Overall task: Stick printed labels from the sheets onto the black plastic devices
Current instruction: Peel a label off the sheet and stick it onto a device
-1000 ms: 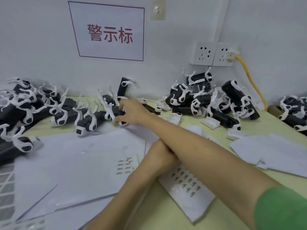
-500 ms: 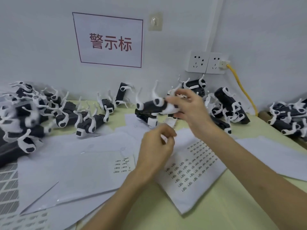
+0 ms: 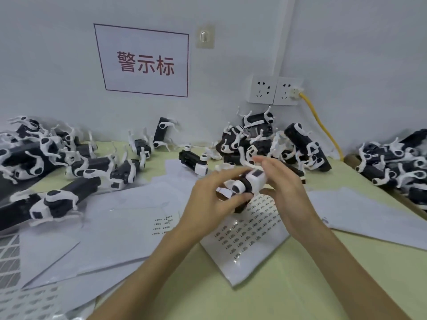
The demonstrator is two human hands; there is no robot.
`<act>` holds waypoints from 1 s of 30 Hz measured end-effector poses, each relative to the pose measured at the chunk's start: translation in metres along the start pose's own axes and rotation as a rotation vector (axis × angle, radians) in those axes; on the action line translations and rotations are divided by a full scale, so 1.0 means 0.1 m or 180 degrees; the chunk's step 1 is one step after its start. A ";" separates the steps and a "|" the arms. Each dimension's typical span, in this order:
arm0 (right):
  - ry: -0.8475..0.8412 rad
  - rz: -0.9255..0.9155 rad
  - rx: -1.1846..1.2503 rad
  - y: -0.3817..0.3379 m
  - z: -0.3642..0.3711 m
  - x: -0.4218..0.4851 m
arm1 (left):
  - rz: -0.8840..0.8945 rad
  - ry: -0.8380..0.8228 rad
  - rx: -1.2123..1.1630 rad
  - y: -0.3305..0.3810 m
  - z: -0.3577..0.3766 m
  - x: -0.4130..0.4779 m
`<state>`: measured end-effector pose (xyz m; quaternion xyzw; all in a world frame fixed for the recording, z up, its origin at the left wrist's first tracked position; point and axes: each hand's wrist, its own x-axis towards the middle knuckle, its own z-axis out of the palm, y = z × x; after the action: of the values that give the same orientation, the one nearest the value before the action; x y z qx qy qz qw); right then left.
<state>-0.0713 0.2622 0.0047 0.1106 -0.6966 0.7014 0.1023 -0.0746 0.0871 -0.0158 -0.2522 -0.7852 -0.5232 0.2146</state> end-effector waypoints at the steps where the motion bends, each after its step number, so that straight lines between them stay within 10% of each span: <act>1: -0.0053 -0.0122 -0.0051 0.01 -0.01 -0.01 | -0.0229 0.0113 -0.0284 0.01 -0.01 0.01; 10: -0.0276 -0.1351 -0.1819 0.18 0.07 -0.08 | -0.1414 0.0221 -0.2742 0.06 -0.08 0.05; 30: -0.0809 -0.0297 -0.0276 0.14 -0.04 -0.04 | -0.1342 -0.0054 -0.1394 -0.07 -0.04 0.07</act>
<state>-0.0720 0.2664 -0.0093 0.2262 -0.7277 0.6455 0.0504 -0.0843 0.0822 -0.0149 -0.1282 -0.6905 -0.7110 0.0352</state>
